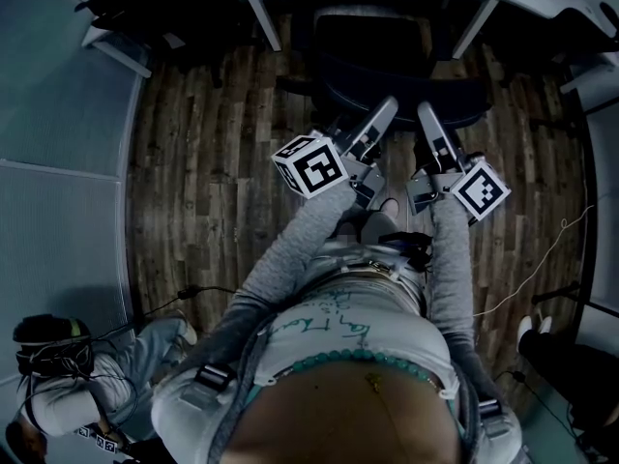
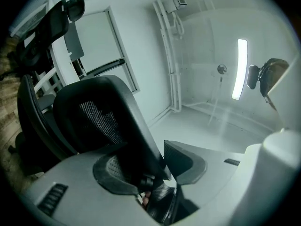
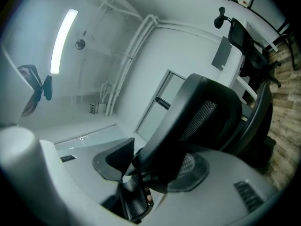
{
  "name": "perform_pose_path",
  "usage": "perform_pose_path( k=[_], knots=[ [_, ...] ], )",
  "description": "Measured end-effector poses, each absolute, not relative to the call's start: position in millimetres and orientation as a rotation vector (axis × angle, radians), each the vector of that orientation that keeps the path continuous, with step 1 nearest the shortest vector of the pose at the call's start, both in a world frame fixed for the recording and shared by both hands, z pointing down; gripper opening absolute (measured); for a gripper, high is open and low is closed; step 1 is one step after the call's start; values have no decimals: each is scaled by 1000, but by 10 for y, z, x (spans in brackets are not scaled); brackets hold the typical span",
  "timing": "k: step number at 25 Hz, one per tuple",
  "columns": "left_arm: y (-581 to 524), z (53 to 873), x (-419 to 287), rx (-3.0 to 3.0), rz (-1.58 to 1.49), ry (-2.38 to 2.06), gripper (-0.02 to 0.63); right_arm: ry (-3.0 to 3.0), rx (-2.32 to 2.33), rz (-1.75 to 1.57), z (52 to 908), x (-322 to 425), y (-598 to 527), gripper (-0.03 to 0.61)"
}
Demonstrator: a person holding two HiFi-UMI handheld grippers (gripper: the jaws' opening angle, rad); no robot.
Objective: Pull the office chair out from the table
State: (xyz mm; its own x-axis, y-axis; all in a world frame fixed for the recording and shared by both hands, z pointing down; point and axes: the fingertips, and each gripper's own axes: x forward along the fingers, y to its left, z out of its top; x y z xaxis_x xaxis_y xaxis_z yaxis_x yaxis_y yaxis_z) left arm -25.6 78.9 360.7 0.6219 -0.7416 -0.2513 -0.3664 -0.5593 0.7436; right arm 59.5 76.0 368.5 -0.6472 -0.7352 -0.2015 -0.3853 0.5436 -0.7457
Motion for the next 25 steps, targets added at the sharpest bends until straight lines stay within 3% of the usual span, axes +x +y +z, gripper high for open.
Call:
perform_pose_path(
  k=[25],
  knots=[
    [978,3720,-399,2217,-637,-925,196,2455,-974,-886,3749,611,952,213]
  ],
)
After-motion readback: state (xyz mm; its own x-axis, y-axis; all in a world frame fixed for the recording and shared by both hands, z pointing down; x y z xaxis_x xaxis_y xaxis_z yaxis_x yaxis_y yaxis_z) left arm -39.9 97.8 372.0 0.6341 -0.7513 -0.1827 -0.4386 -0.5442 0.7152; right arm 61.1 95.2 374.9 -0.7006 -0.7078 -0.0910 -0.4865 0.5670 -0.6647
